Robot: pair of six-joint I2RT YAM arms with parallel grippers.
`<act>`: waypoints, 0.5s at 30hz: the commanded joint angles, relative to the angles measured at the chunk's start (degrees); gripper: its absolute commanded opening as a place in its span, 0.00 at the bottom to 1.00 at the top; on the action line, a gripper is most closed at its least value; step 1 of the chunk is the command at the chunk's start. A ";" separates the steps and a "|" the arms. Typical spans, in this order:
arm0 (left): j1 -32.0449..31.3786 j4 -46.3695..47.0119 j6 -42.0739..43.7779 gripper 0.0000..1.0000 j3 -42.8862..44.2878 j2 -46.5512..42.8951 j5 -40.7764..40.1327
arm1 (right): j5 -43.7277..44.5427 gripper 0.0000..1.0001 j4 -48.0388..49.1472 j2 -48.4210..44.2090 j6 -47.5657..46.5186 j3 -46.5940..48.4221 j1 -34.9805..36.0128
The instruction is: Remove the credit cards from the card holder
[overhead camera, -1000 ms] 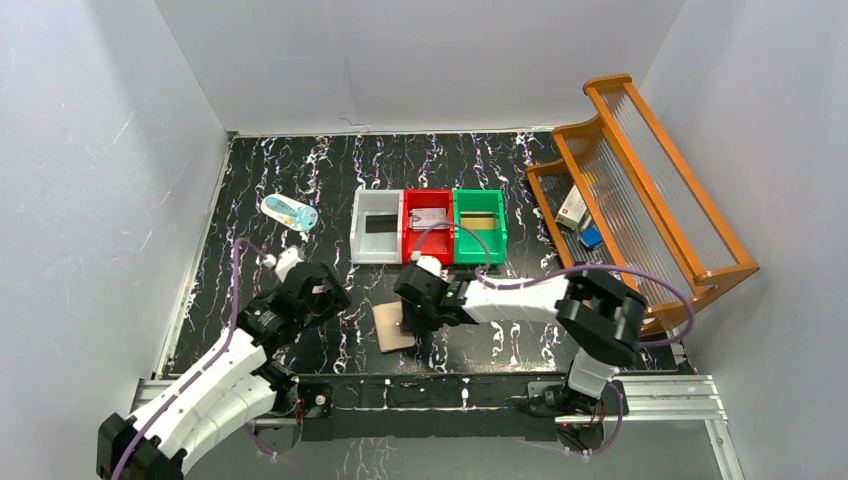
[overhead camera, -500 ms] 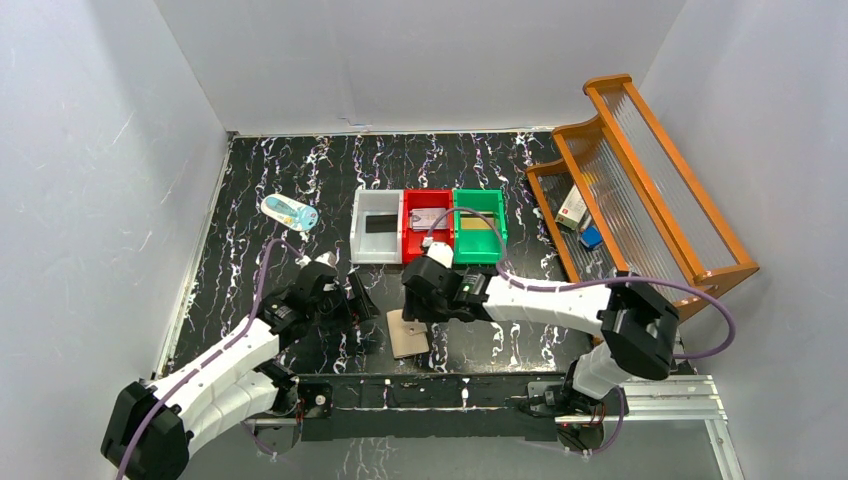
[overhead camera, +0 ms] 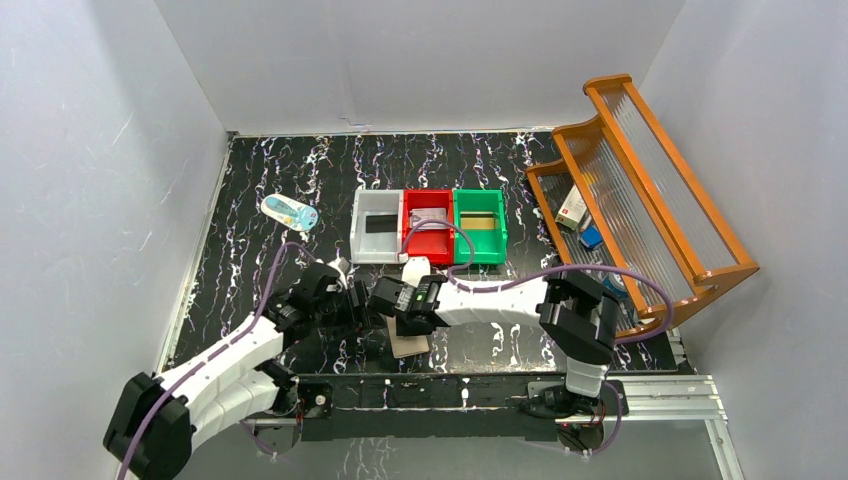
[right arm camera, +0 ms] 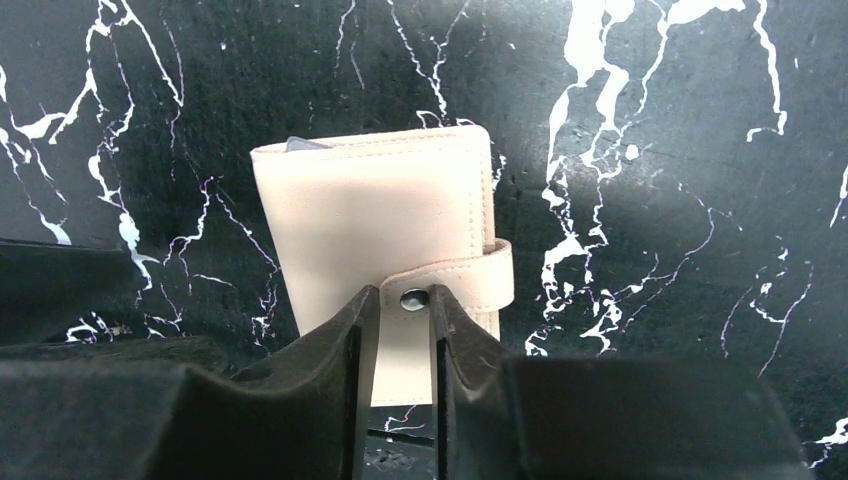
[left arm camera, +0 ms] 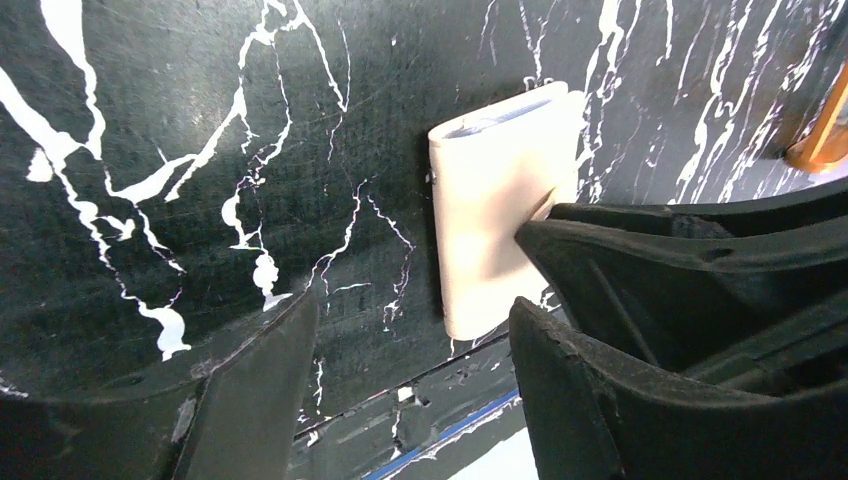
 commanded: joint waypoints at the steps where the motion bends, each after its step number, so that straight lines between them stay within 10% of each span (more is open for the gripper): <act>1: -0.12 2.22 1.93 0.67 -0.74 3.31 5.02 | 1.76 0.29 1.76 3.13 4.62 -5.83 -0.32; 15: -2.08 4.65 6.78 0.60 5.91 19.04 7.65 | -8.02 0.20 30.78 -9.45 4.87 -25.18 -3.54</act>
